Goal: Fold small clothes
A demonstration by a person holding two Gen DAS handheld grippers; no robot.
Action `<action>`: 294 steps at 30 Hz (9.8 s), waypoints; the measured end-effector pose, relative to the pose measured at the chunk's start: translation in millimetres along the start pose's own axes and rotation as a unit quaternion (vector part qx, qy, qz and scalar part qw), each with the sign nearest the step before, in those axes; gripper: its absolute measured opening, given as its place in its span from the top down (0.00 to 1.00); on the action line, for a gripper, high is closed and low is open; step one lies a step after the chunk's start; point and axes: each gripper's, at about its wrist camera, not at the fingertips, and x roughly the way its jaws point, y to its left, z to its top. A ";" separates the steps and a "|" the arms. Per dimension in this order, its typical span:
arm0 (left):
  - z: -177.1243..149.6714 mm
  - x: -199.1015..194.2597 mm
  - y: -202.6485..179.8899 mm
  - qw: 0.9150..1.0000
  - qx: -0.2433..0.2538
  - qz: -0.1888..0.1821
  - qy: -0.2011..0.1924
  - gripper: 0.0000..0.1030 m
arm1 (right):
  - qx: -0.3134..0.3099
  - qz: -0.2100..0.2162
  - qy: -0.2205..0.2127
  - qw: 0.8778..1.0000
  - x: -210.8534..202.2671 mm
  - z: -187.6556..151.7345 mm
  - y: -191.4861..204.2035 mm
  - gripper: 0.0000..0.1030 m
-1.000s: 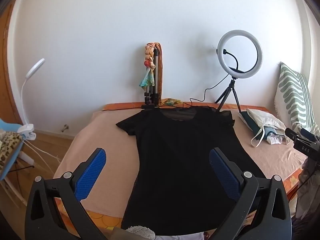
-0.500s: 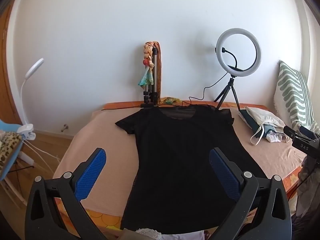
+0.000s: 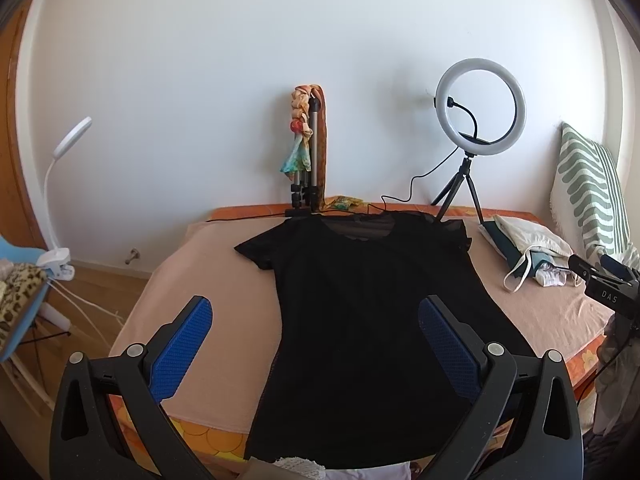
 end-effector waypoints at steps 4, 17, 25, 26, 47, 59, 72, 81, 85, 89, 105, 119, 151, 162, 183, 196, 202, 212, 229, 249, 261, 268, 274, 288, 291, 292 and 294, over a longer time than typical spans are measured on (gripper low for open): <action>-0.5 -0.6 0.5 1.000 -0.002 0.002 -0.002 0.00 | -0.001 0.000 0.001 1.000 -0.1 0.9 0.3 0.00; 1.2 -3.9 1.0 1.000 -0.005 0.005 -0.007 0.00 | -0.001 0.000 0.000 1.000 -0.5 1.6 0.6 0.00; 1.8 -4.5 0.3 1.000 -0.003 0.005 -0.007 0.00 | 0.000 0.001 0.000 1.000 -0.8 1.4 0.7 0.00; 2.0 -4.9 0.5 1.000 -0.002 0.005 -0.007 0.00 | 0.000 0.002 0.000 1.000 -0.4 1.2 0.4 0.00; 1.5 -6.3 -2.0 1.000 -0.001 0.005 -0.008 0.00 | -0.003 0.002 -0.002 1.000 -1.0 0.5 3.2 0.00; -0.3 -6.1 -4.2 1.000 0.001 0.002 -0.005 0.00 | -0.004 0.002 -0.003 1.000 -0.8 1.9 6.1 0.00; -15.3 0.7 27.7 0.999 -0.034 -0.008 0.014 0.00 | -0.009 0.062 0.005 0.998 2.6 13.4 24.7 0.00; -66.1 24.5 67.1 0.993 -0.081 -0.016 0.087 0.15 | -0.059 0.181 0.023 0.981 12.1 42.5 82.3 0.00; -90.2 35.8 77.4 0.986 -0.101 -0.042 0.122 0.35 | -0.078 0.220 0.033 0.972 23.3 61.2 118.2 0.00; -102.7 50.3 85.1 0.976 -0.132 -0.075 0.154 0.45 | -0.109 0.249 0.048 0.961 32.4 83.9 160.3 0.00; -119.0 81.5 101.4 0.964 -0.158 -0.079 0.197 0.59 | -0.157 0.315 0.160 0.922 137.6 142.5 345.6 0.03; -126.7 100.3 112.2 0.950 -0.199 -0.099 0.217 0.60 | -0.178 0.328 0.334 0.866 291.9 66.4 484.7 0.28; -135.6 95.1 104.7 0.943 -0.203 -0.132 0.228 0.93 | -0.216 0.228 0.337 0.888 357.1 45.9 525.4 0.95; -125.5 83.3 99.6 0.941 -0.217 -0.179 0.187 0.97 | -0.193 0.231 0.322 0.898 350.6 90.8 486.6 0.96; -108.9 85.8 32.1 0.935 -0.143 -0.255 0.202 0.98 | -0.112 0.169 0.289 0.935 359.0 136.9 340.2 0.96; -105.4 54.1 28.4 0.966 -0.070 -0.179 0.171 0.80 | -0.099 0.147 0.313 0.933 398.9 106.1 297.9 0.96; -126.3 52.3 29.6 0.970 -0.045 -0.136 0.199 0.64 | -0.099 0.162 0.315 0.930 397.7 100.6 304.0 0.96; -138.7 68.3 1.0 0.973 0.050 -0.101 0.202 0.64 | -0.103 0.170 0.312 0.929 392.7 103.7 307.2 0.96; -116.2 57.7 24.3 0.961 -0.073 -0.187 0.188 0.96 | -0.092 0.180 0.305 0.931 388.6 113.0 300.4 0.96; -129.7 80.1 -44.8 0.940 -0.019 -0.255 0.226 0.96 | -0.089 0.135 0.303 0.939 401.2 101.0 258.9 0.96; -126.4 62.1 -33.4 0.939 -0.025 -0.262 0.222 0.68 | -0.094 0.093 0.281 0.950 395.8 111.2 246.9 0.45; -128.9 49.1 9.5 0.954 -0.049 -0.204 0.215 0.65 | -0.066 0.130 0.252 0.957 353.9 135.7 220.7 0.45; -124.7 40.5 14.1 0.963 -0.037 -0.183 0.193 0.65 | -0.051 0.172 0.220 0.959 286.1 145.4 182.1 0.45; -99.4 27.5 -54.9 0.966 0.003 -0.218 0.143 0.65 | -0.033 0.209 0.175 0.961 153.3 159.7 39.4 0.44; -94.4 29.5 -86.8 0.961 0.029 -0.236 0.142 0.65 | -0.035 0.207 0.169 0.963 137.5 159.9 5.6 0.44; -94.0 30.5 -97.5 0.959 0.036 -0.243 0.142 0.65 | -0.033 0.207 0.167 0.963 133.0 159.9 -5.0 0.44; -94.1 34.9 -117.0 0.953 0.046 -0.261 0.148 0.65 | -0.033 0.206 0.163 0.964 125.0 158.8 -24.2 0.44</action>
